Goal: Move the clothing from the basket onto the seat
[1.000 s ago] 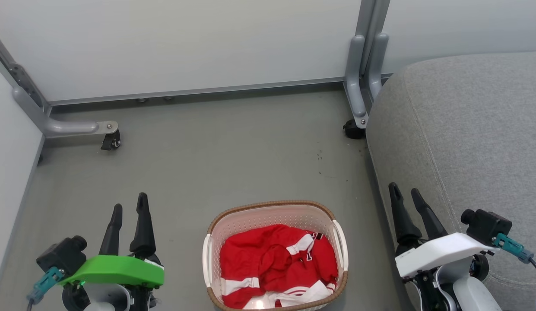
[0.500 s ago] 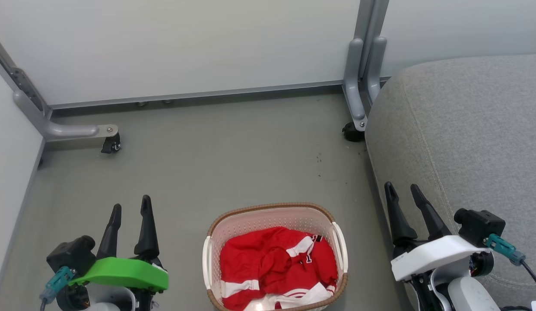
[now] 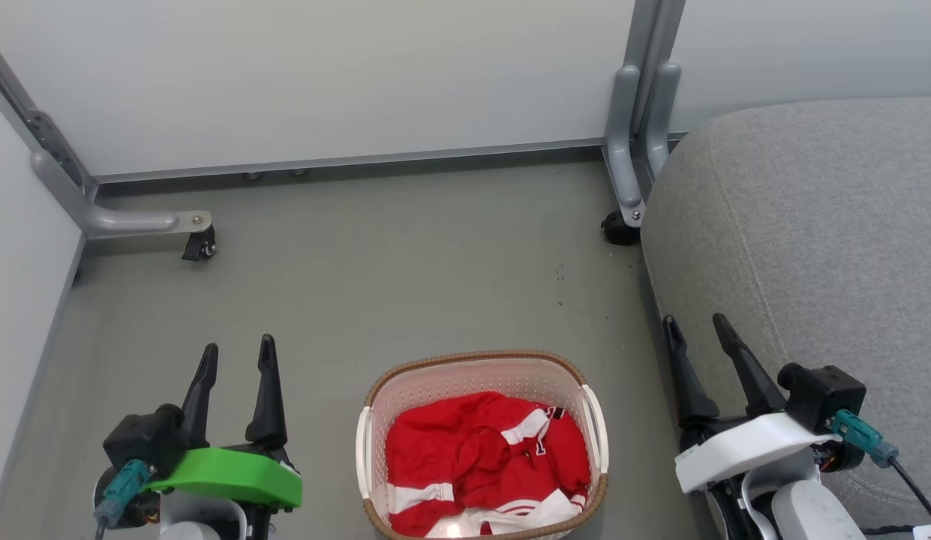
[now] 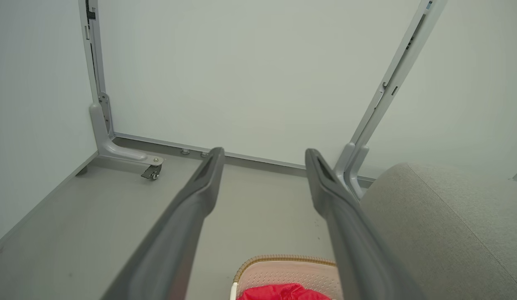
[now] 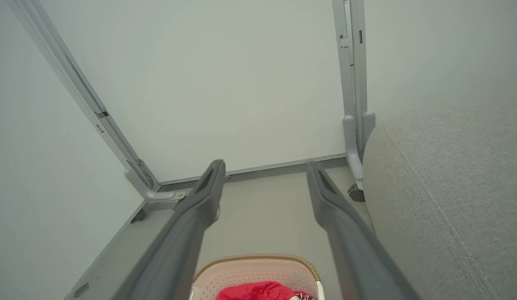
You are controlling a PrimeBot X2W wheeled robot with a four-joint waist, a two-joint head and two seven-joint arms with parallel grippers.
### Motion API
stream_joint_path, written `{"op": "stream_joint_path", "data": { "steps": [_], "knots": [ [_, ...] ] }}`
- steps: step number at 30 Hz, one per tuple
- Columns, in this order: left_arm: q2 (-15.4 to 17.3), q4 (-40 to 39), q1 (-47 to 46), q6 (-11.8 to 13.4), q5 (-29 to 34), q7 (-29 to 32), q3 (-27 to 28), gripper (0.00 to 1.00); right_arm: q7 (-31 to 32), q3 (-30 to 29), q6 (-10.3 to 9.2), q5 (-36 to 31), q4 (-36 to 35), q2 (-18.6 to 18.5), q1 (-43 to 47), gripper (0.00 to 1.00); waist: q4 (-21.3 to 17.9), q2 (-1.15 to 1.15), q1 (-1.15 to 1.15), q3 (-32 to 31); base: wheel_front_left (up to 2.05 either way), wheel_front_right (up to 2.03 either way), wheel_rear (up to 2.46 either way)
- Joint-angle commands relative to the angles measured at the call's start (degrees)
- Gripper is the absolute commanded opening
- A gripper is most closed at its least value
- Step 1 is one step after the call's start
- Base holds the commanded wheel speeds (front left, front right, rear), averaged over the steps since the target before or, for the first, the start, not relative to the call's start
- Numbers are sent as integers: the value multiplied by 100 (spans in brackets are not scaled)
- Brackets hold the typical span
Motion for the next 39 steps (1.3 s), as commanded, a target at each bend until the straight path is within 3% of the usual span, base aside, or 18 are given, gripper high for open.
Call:
{"op": "stream_joint_path", "data": {
  "steps": [1, 12, 27, 39],
  "knots": [
    [42, -27, -101, -16, 147, -40, -20, 100, -51, -6, 2, -146, -49, -1, 0, 100, 0, 0, 0, 3, 0, 0, 0],
    [46, 26, -125, 20, 657, -163, -16, 100, -183, -259, 2, -528, -94, 68, 22, 100, -43, 0, 0, 76, 0, 0, 0],
    [48, 49, -124, 73, 1178, -325, -19, 100, -326, -174, 1, -1106, -133, 82, 91, 100, -43, 0, 0, 153, 0, 0, 0],
    [47, 57, -125, 25, 1191, -300, -19, 100, -318, -160, 1, -1036, -110, 91, 81, 100, -28, 0, 0, 160, 0, 0, 0]
  ]
}}
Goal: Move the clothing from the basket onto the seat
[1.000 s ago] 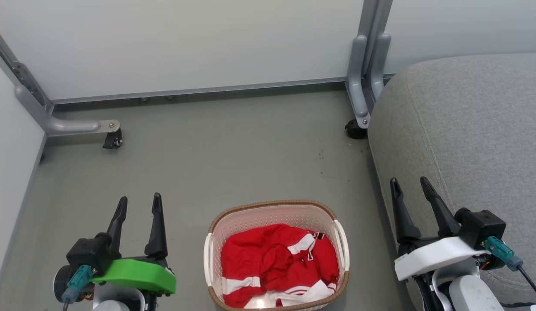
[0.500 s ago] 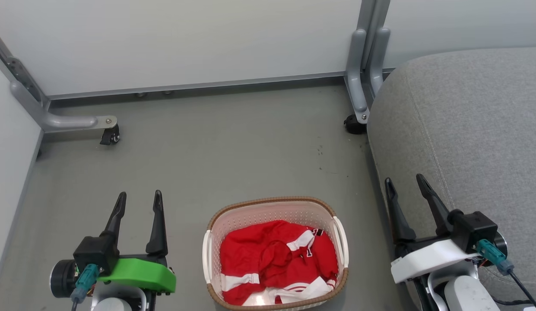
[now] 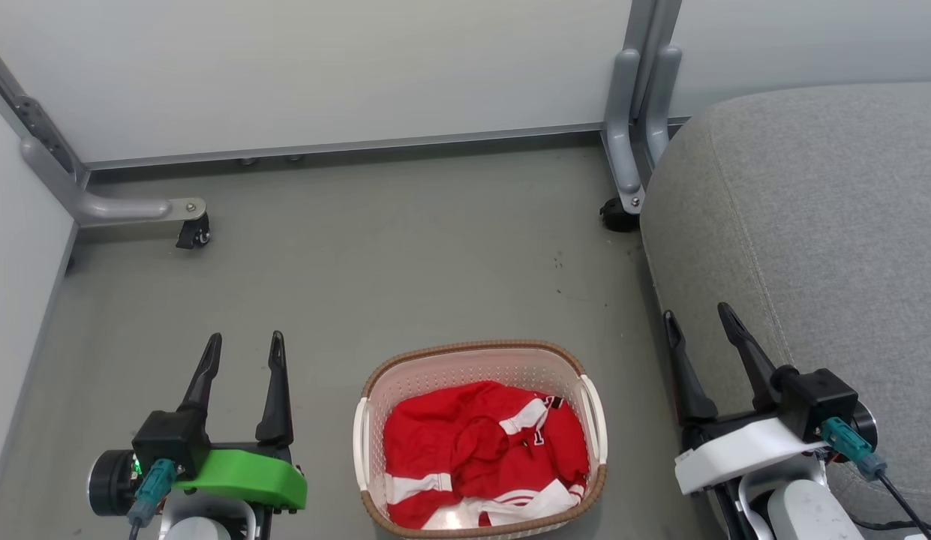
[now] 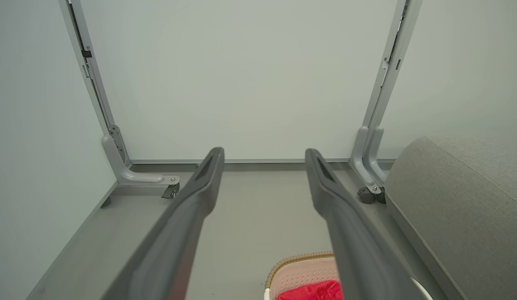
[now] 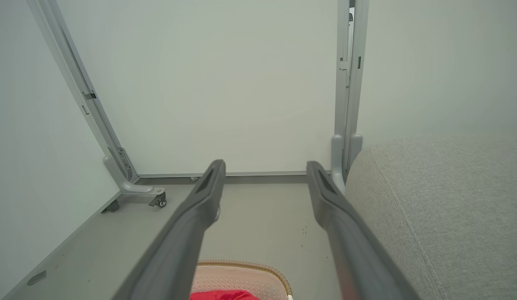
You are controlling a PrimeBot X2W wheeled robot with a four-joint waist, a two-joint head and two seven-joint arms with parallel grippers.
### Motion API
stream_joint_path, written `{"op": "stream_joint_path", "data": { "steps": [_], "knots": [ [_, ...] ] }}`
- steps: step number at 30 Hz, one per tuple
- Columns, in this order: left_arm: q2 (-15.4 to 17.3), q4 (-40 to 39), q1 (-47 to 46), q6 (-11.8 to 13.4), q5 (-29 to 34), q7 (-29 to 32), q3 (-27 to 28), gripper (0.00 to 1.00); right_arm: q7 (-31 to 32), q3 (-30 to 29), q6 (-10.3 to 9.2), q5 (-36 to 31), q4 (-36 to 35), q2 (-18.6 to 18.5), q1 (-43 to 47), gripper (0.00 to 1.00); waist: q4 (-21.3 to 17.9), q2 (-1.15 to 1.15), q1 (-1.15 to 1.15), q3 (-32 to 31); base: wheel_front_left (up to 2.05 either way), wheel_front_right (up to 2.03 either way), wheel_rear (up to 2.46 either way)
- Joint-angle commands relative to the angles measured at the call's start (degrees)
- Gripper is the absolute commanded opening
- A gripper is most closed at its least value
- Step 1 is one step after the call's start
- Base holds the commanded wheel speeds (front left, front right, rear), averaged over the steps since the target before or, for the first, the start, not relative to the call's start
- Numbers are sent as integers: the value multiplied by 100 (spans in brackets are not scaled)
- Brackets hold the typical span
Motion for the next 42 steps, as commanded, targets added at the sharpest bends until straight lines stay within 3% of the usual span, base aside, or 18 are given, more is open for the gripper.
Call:
{"op": "stream_joint_path", "data": {
  "steps": [1, 19, 33, 37, 42],
  "knots": [
    [38, -7, -62, -16, 61, -1, 9, 100, -19, 3, 0, 10, -3, -5, 52, 100, -6, 0, 0, 3, 0, 0, 0],
    [38, -13, -290, -79, 141, 0, -15, 100, -20, -24, 0, 36, -88, 8, -199, 100, -105, 0, 0, 507, 0, 0, 0],
    [37, 525, -1196, -166, 338, 1, -396, 100, -19, -294, 0, -59, -352, -89, -1107, 100, -438, 0, 0, 2216, 0, 0, 0],
    [121, 881, -1617, -198, 584, 1, -703, 100, -19, -489, 0, -78, -510, -90, -1378, 100, -614, 0, 0, 2763, 0, 0, 0],
    [366, 1543, -2351, -200, 845, 1, -1518, 100, -20, -749, 0, -119, -754, -113, -1708, 100, -852, 0, 0, 3522, 0, 0, 0]
  ]
}}
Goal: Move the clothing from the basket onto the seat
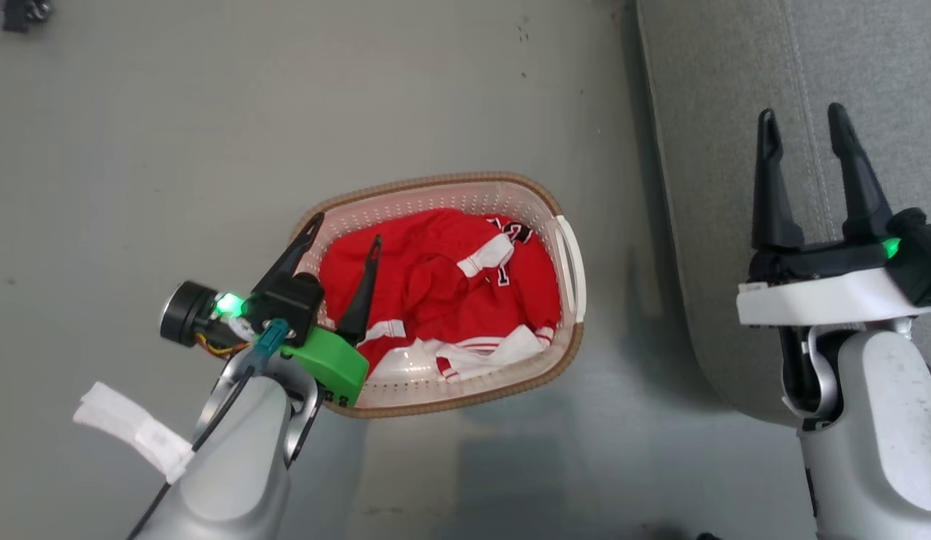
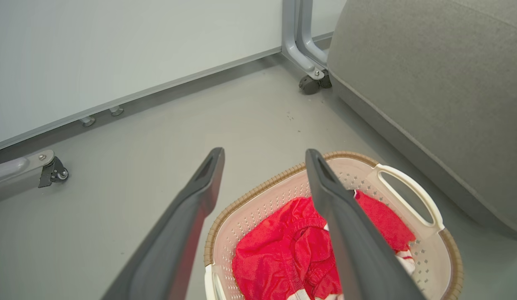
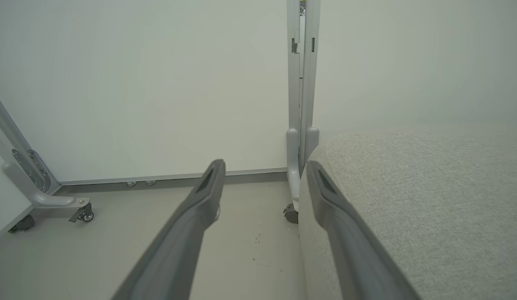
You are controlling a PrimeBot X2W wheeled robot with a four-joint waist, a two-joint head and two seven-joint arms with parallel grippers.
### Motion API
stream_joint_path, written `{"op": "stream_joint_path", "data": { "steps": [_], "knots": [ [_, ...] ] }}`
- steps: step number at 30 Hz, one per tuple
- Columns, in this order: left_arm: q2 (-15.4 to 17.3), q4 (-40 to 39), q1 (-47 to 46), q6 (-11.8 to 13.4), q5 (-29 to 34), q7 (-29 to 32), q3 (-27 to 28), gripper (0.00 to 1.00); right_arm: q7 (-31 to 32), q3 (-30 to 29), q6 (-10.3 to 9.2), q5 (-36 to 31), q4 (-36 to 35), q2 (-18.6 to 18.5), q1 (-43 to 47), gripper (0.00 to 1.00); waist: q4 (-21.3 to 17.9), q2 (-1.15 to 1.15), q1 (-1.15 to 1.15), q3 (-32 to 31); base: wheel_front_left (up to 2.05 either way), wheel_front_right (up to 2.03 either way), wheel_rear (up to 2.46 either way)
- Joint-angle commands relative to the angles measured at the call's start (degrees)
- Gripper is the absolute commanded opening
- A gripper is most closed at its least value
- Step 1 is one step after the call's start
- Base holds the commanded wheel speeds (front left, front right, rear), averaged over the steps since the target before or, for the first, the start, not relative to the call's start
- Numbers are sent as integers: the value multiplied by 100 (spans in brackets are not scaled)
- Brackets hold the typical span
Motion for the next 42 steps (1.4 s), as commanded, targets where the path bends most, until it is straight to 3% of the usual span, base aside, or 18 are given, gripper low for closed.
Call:
{"op": "stream_joint_path", "data": {
  "steps": [1, 13, 20, 32, 40, 41, 42],
  "knots": [
    [132, 154, -322, -20, 85, 4, -190, 100, -20, -74, 0, -47, -70, -12, -164, 100, -441, 0, -1, 984, 0, 0, 0],
    [790, 2190, -2420, -9, 458, 3, -2509, 100, -19, -78, 0, -79, -766, 53, -849, 100, -1015, 0, -1, 2367, 0, 0, 0],
    [774, 3011, -3343, -9, 1069, 4, -3348, 100, -19, 111, 0, -60, -1215, 117, -1076, 100, -1285, 0, -1, 2870, 0, 0, 0],
    [650, 3984, -4224, 494, 1555, 21, -3831, 100, -19, 228, 0, 93, -1639, 141, -1170, 100, -1493, 0, -1, 3277, 0, 0, 0],
    [537, 4185, -4470, 622, 1482, 10, -3892, 100, -19, 191, 0, 130, -1847, 140, -1125, 100, -1463, 0, -1, 3341, 0, 0, 0],
    [519, 4190, -4477, 643, 1444, 8, -3880, 33, -19, 191, 0, 127, -1856, 140, -1127, 100, -1460, 0, -1, 3342, 0, 0, 0],
    [509, 4197, -4485, 662, 1412, 7, -3866, 0, -19, 189, 0, 148, -1854, 140, -1131, 100, -1458, 0, -1, 3339, 0, 0, 0]
  ]
}}
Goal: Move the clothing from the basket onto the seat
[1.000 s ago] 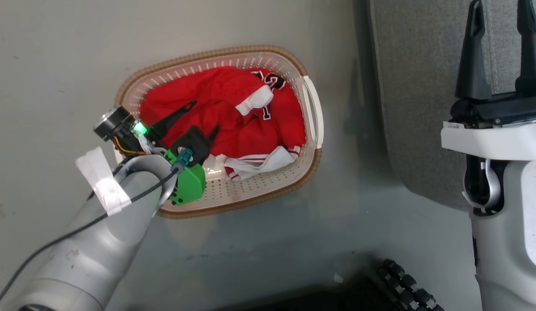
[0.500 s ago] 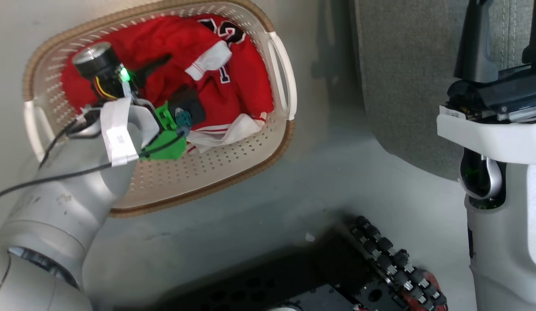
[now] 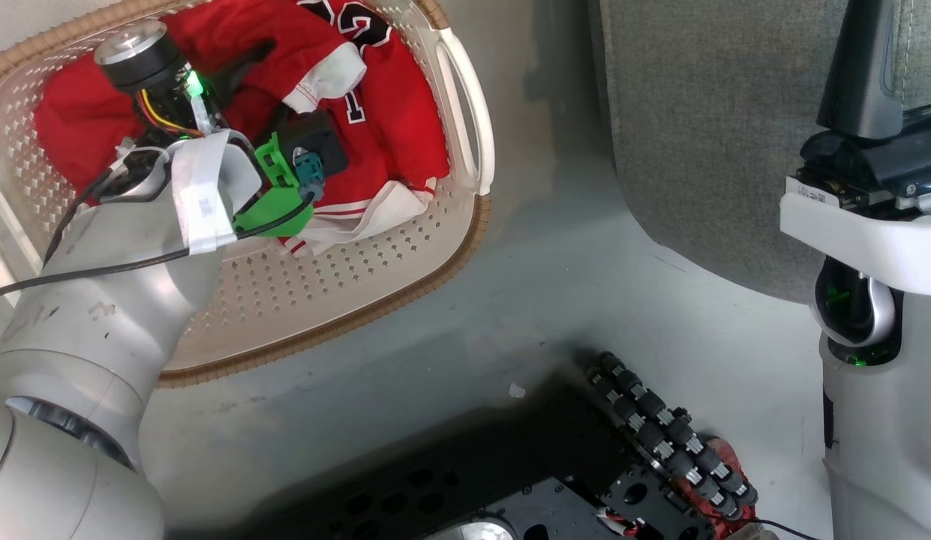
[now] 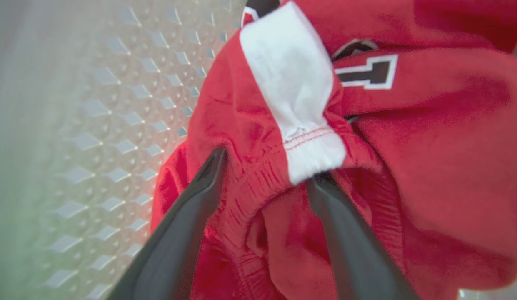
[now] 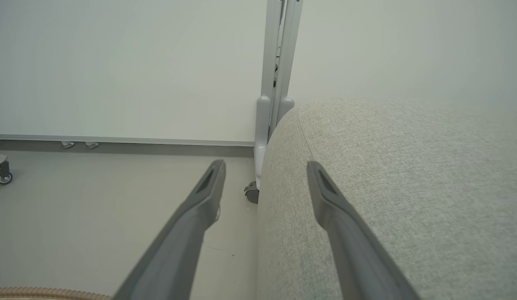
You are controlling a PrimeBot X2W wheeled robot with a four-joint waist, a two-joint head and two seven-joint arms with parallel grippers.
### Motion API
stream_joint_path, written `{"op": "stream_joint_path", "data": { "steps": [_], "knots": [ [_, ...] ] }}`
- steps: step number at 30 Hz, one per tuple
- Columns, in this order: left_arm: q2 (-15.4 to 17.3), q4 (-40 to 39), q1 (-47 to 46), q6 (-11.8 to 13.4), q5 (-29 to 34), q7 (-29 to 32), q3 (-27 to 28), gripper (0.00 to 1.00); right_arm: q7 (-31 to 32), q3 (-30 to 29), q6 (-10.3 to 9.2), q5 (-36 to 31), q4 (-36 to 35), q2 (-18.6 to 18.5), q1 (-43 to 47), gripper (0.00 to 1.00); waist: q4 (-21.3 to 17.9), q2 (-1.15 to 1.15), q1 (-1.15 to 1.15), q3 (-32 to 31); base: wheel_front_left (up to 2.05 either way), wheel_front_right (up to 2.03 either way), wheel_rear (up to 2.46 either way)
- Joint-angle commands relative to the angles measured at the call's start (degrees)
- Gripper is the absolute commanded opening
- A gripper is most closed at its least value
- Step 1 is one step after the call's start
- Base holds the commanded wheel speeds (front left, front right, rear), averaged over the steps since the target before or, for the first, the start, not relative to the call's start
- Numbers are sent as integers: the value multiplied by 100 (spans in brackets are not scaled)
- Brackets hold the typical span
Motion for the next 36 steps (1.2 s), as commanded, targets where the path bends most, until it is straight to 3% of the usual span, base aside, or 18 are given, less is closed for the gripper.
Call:
{"op": "stream_joint_path", "data": {
  "steps": [1, 7, 15, 28, 31, 36],
  "knots": [
    [-12, 33, -83, 39, -100, 0, 39, 0, -18, -28, 0, 65, -21, 1, -21, 100, 5, 0, 0, -11, 0, 0, 0],
    [0, -362, 148, 119, -369, -2, 124, 0, -17, 8, 0, 96, 70, -1, -142, 100, 21, 0, 0, -148, 0, 0, 0],
    [-239, -1220, 890, 346, -904, -3, 303, 0, -18, 5, 0, -110, 281, -3, 51, 100, 503, 0, 0, -1077, 0, 0, 0],
    [-219, -3127, 2907, 780, -2097, -3, 1180, 0, -18, 269, 0, -94, 916, -332, 984, 100, 1372, 0, 0, -3545, 0, 0, 0],
    [-126, -3642, 3567, 897, -2304, -2, 1552, 0, -18, 384, 0, -9, 1183, -372, 1421, 100, 1504, 0, 0, -4343, 0, 0, 0],
    [-28, -4159, 4289, 984, -2494, -2, 2006, 0, -18, 617, -1, 87, 1487, -388, 1884, 100, 1521, 0, 0, -5140, 0, 0, 0]
  ]
}}
